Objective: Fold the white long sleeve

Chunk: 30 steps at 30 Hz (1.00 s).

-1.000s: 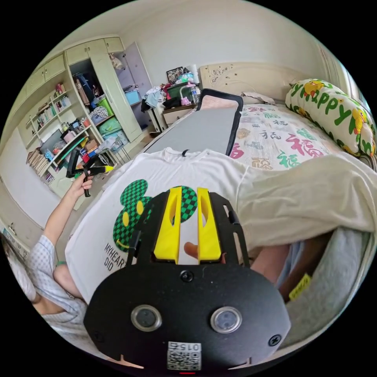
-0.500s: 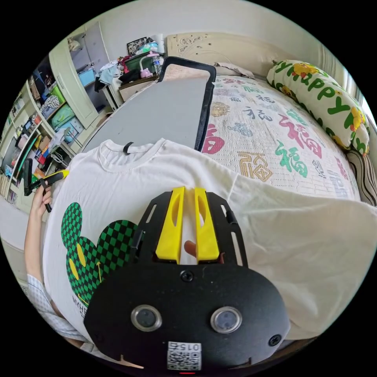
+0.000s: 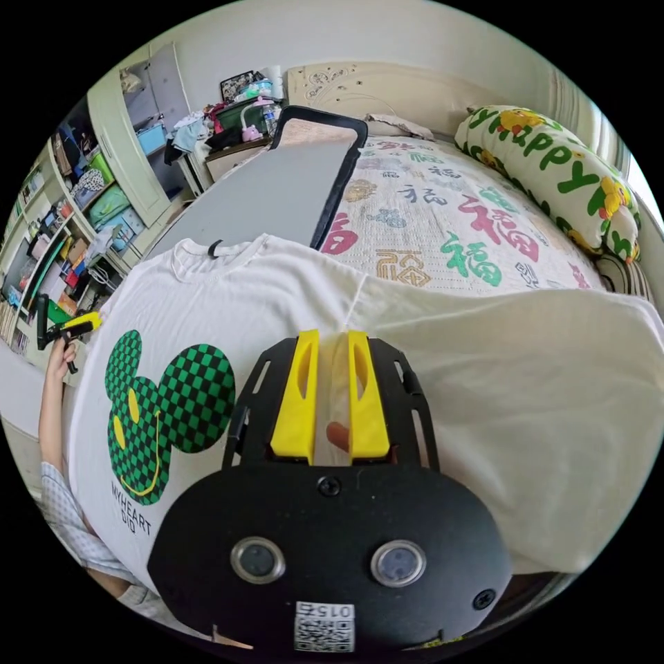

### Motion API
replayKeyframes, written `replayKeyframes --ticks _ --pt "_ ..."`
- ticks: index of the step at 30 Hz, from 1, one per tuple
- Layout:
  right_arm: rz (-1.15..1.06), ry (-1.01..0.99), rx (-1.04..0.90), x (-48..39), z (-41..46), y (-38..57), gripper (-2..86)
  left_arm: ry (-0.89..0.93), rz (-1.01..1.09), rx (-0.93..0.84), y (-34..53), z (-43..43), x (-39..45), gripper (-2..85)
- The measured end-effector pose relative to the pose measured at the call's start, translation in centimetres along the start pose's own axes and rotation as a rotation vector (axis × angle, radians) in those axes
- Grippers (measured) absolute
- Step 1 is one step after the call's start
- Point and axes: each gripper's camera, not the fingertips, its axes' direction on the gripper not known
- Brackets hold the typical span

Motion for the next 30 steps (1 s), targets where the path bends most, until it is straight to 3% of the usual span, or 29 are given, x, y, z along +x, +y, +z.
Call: replayKeyframes --ticks 6,13,19,22,26,30 --pt "0.050 -0.013 -0.007 1.9 0.7 1.2 6.0 -0.088 -0.004 0.006 -0.7 0.6 -1.0 2.2" --pt "0.040 -0.070 0.031 2.7 -1.1 3.1 5.9 -0.209 0.047 -0.045 0.0 0.6 -0.5 5.6" --pt "-0.035 -0.415 0.240 3.0 -7.2 10.5 5.8 -0.164 0.038 0.016 8.5 -6.3 -1.8 11.2" --pt "-0.157 -0.484 0.223 1.7 -10.5 16.2 6.0 -0.051 0.065 0.098 16.6 -11.0 -0.6 10.7" --pt "-0.306 -0.468 0.169 -0.6 -14.7 27.4 7.2 0.318 0.131 0.184 29.9 -14.8 2.2 10.4" --pt "-0.156 -0.476 0.365 0.2 -18.0 40.1 8.0 0.467 0.081 0.326 40.7 -16.5 3.8 10.7"
